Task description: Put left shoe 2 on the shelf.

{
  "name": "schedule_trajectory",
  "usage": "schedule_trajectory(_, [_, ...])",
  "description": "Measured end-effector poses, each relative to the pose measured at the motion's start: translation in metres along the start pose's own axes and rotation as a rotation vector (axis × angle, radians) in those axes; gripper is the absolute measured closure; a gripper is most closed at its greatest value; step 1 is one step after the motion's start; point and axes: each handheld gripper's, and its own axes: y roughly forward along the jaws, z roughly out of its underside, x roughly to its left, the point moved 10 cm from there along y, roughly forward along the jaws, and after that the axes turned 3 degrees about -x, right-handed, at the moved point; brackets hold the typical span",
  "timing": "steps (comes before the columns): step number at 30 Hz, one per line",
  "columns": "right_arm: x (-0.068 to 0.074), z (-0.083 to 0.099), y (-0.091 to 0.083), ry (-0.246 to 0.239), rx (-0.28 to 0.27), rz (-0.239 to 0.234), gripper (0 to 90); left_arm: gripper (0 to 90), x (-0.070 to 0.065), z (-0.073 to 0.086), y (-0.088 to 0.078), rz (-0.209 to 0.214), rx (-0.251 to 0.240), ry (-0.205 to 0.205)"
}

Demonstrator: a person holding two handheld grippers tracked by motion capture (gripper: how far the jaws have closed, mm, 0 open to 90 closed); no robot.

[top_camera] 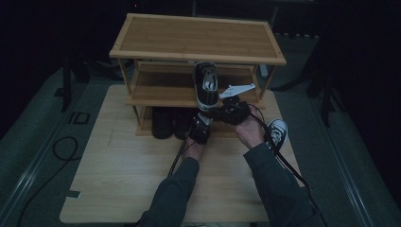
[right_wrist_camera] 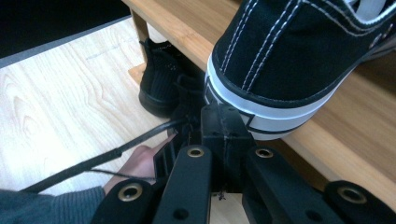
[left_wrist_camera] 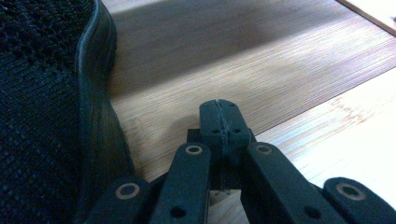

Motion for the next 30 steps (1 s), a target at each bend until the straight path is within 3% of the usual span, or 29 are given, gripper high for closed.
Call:
schedule_trajectory(11, [0.001, -0.007, 0.013, -0.014, 0.006, 0.019, 90.0, 90.0, 0.0, 0.0, 0.0, -0.003, 0.001, -0.002])
schedule_trajectory(17, [-0.008, -0.009, 0.017, -0.012, 0.007, 0.063, 90.0, 90.0, 0.0, 0.0, 0.0, -0.004, -0.001, -0.005])
schedule_trajectory(20, [-0.011, -0.009, 0.018, 0.003, 0.006, 0.046, 90.0, 90.0, 0.0, 0.0, 0.0, -0.004, -0.001, -0.006])
schedule_trajectory(24, [-0.01, -0.009, 0.018, -0.014, 0.003, 0.054, 89.9, 90.0, 0.0, 0.0, 0.0, -0.004, -0.001, -0.005])
schedule_trajectory(26, [-0.01, -0.009, 0.018, -0.016, 0.002, 0.055, 88.8, 90.0, 0.0, 0.0, 0.0, -0.005, -0.001, -0.005])
schedule_trajectory(30, [-0.009, -0.007, 0.01, -0.025, 0.015, 0.075, 78.4, 90.0, 0.0, 0.0, 0.0, -0.006, -0.001, -0.005])
